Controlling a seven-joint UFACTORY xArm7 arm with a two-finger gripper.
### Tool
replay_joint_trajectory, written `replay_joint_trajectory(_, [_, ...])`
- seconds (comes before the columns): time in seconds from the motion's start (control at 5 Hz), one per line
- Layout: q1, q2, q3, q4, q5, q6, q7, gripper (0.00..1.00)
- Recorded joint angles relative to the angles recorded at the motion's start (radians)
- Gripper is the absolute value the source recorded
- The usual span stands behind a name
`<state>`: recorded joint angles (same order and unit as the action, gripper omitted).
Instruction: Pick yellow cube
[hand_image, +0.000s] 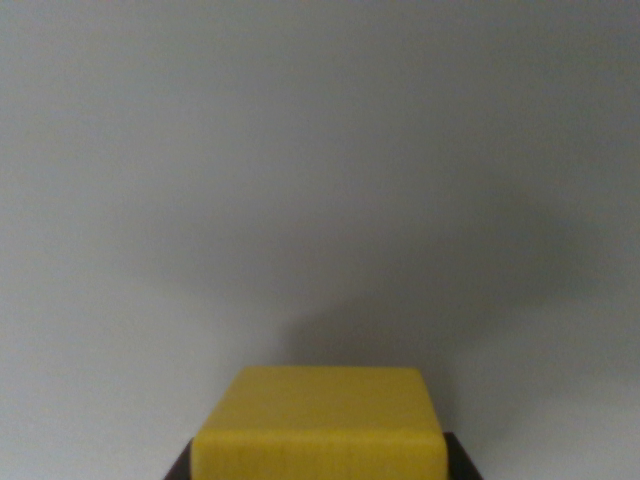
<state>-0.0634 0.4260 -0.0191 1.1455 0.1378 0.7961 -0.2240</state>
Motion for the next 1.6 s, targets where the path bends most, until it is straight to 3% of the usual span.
replay_joint_trajectory(0.2, [0.0000,0.000,0.000,0.000,0.0000,0.000,0.000,1.00])
replay_joint_trajectory(0.4, [0.0000,-0.009,-0.001,0.018,-0.0015,0.026,0.003,1.00])
replay_joint_trajectory(0.6, [0.0000,-0.009,-0.001,0.018,-0.0015,0.026,0.003,1.00])
replay_joint_trajectory(0.8, [0.0000,-0.018,-0.001,0.039,-0.0033,0.057,0.006,1.00])
replay_joint_trajectory(1.0, [0.0000,-0.018,-0.001,0.039,-0.0033,0.057,0.006,1.00])
replay_joint_trajectory(1.2, [0.0000,-0.029,-0.002,0.062,-0.0051,0.090,0.009,1.00])
replay_joint_trajectory(1.4, [0.0000,-0.029,-0.002,0.062,-0.0051,0.090,0.009,1.00])
replay_joint_trajectory(1.6, [0.0000,-0.041,-0.003,0.088,-0.0073,0.129,0.013,1.00])
